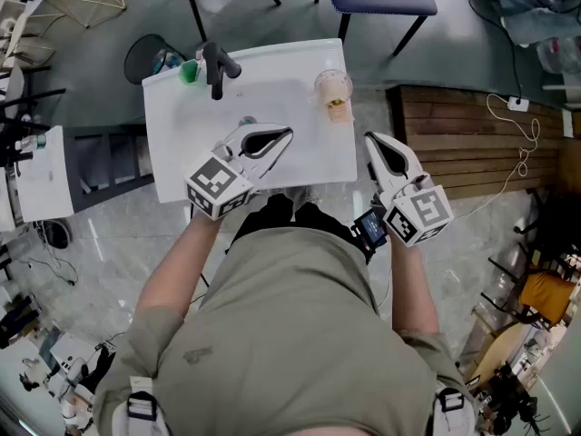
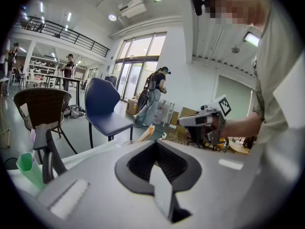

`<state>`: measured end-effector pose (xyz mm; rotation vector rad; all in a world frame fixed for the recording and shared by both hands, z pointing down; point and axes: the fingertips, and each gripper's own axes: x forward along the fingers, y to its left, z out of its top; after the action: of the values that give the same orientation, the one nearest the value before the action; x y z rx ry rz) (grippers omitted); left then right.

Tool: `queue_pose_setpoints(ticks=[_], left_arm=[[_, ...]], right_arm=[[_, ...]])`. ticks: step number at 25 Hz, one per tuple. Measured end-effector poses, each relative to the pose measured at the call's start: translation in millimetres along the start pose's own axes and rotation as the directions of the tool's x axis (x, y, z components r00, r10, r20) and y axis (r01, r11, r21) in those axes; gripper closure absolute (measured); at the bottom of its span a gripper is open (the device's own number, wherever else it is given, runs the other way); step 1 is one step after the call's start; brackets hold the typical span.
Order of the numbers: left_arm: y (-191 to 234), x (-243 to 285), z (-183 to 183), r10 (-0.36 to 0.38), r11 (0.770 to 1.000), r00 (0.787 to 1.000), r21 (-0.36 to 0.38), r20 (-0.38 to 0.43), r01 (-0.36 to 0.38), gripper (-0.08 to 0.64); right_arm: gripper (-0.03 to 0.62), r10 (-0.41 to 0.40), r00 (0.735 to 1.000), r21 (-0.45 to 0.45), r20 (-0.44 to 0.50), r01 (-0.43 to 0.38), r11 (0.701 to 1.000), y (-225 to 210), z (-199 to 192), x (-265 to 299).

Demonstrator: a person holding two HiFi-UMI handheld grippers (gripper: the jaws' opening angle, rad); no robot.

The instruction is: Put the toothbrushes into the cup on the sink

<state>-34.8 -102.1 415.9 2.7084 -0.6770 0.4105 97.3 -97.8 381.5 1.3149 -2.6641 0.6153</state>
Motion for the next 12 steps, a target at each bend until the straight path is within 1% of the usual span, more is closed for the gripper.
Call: queue_pose_setpoints(ticks=[12], left_arm=[[-0.9, 2.0, 3.0, -0.004, 1.000, 1.000, 0.003, 0.000, 0.004, 0.554]], right_arm=[[0.581, -0.004, 1.000, 0.001, -0.005, 0.004, 1.000, -4.3, -5.4, -1.1]])
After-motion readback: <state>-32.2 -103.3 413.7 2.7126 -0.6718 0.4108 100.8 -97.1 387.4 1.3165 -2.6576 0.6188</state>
